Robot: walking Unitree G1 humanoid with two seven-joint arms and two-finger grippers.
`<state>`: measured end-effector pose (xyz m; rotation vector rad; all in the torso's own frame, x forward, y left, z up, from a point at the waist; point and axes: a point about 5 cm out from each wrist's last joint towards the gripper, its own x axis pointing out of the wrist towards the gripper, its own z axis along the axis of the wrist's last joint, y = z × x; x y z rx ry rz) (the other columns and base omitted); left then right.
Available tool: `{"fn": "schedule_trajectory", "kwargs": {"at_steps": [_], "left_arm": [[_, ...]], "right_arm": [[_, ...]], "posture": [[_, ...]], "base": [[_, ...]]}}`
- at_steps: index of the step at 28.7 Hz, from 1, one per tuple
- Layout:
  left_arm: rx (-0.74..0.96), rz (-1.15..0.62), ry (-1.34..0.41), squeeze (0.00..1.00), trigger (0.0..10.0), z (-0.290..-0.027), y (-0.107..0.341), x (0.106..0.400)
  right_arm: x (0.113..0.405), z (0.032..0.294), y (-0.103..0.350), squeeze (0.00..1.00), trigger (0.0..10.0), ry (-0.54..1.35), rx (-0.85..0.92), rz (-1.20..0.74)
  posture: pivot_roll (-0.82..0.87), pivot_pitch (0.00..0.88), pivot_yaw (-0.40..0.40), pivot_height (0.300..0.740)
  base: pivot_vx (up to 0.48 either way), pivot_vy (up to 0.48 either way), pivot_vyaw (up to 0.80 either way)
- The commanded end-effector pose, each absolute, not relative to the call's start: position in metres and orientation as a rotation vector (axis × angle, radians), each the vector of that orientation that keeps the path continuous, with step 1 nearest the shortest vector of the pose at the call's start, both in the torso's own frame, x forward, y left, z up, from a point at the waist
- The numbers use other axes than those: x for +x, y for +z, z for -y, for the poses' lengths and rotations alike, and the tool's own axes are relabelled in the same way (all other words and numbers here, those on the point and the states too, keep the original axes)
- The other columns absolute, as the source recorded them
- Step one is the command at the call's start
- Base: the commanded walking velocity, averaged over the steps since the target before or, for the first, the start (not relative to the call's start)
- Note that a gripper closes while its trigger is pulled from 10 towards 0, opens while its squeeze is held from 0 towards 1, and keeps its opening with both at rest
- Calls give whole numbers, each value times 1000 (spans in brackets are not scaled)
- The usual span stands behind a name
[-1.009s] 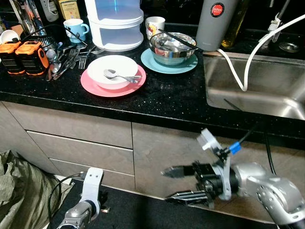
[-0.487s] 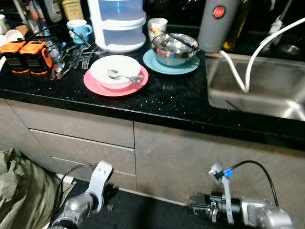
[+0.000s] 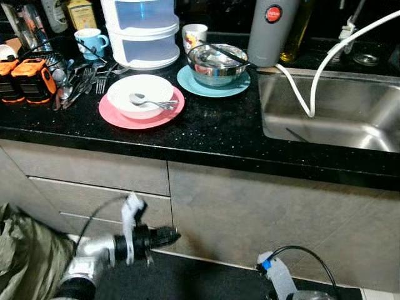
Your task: Kitchen organization
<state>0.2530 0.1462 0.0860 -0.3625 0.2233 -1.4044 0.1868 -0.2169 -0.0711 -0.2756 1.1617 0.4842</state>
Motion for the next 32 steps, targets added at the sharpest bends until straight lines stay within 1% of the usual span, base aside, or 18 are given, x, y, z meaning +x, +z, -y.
{"fn": "schedule_trajectory", "kwargs": {"at_steps": [1,4,7,8,9,12,14,16,18,19,20,21,23,26,27,28,29,32], "left_arm": [[-419,-180,-1565,0,10000,-134,105,242],[-424,-141,-1628,0,10000,-127,117,237],[-487,-6,-1812,0,10000,-101,160,216],[-487,-6,-1812,0,10000,-101,160,216],[-502,60,-1812,0,10000,-93,172,216],[-512,83,-1803,0,10000,-91,178,216],[-519,198,-1669,0,10000,-86,199,229],[-491,300,-1468,0,10000,-83,219,249],[-473,343,-1345,0,10000,-83,229,261],[-473,343,-1345,0,10000,-83,229,261],[-471,345,-1312,0,10000,-83,233,263],[-427,350,-1253,0,10000,-82,236,266],[-427,350,-1253,0,10000,-82,236,266],[-270,377,-1023,0,10000,-77,247,280],[-270,377,-1023,0,10000,-77,247,280],[-206,387,-955,0,10000,-75,251,283],[-206,387,-955,0,10000,-75,251,283],[12,427,-765,0,10000,-77,265,293]], "right_arm": [[185,217,-74,0,10000,471,-361,-1165],[185,216,-75,0,10000,457,-376,-1163],[188,209,-77,0,10000,416,-390,-1146],[188,209,-77,0,10000,416,-390,-1146],[190,208,-76,0,10000,387,-399,-1133],[191,208,-76,0,10000,370,-407,-1125],[197,209,-74,0,10000,295,-405,-1088],[205,209,-70,0,10000,170,-324,-1034],[207,212,-69,0,10000,91,-278,-1017],[207,212,-69,0,10000,91,-278,-1017],[207,213,-69,0,10000,70,-271,-1019],[206,215,-69,0,10000,43,-271,-1019],[206,215,-69,0,10000,43,-271,-1019],[201,219,-71,0,10000,-35,-223,-1021],[201,219,-71,0,10000,-35,-223,-1021],[200,218,-72,0,10000,-45,-210,-1021],[200,218,-72,0,10000,-45,-210,-1021],[209,230,-64,0,10000,-50,-223,-1008]], "posture": [[43,116,-5,740],[47,116,-6,740],[47,118,-2,740],[47,118,-2,740],[47,119,-3,740],[47,119,-3,740],[51,120,-7,740],[53,119,-9,740],[53,119,-9,740],[53,119,-9,740],[53,119,-9,740],[57,119,-10,740],[57,119,-10,740],[61,119,-12,740],[61,119,-12,740],[61,120,-12,740],[61,120,-12,740],[64,115,-16,740]], "base": [[0,0,0],[0,0,0],[0,0,0],[0,0,0],[0,0,0],[0,0,0],[0,0,0],[0,0,0],[0,0,0],[0,0,0],[0,0,0],[0,0,0],[0,0,0],[0,0,0],[0,0,0],[0,0,0],[0,0,0],[0,0,0]]}}
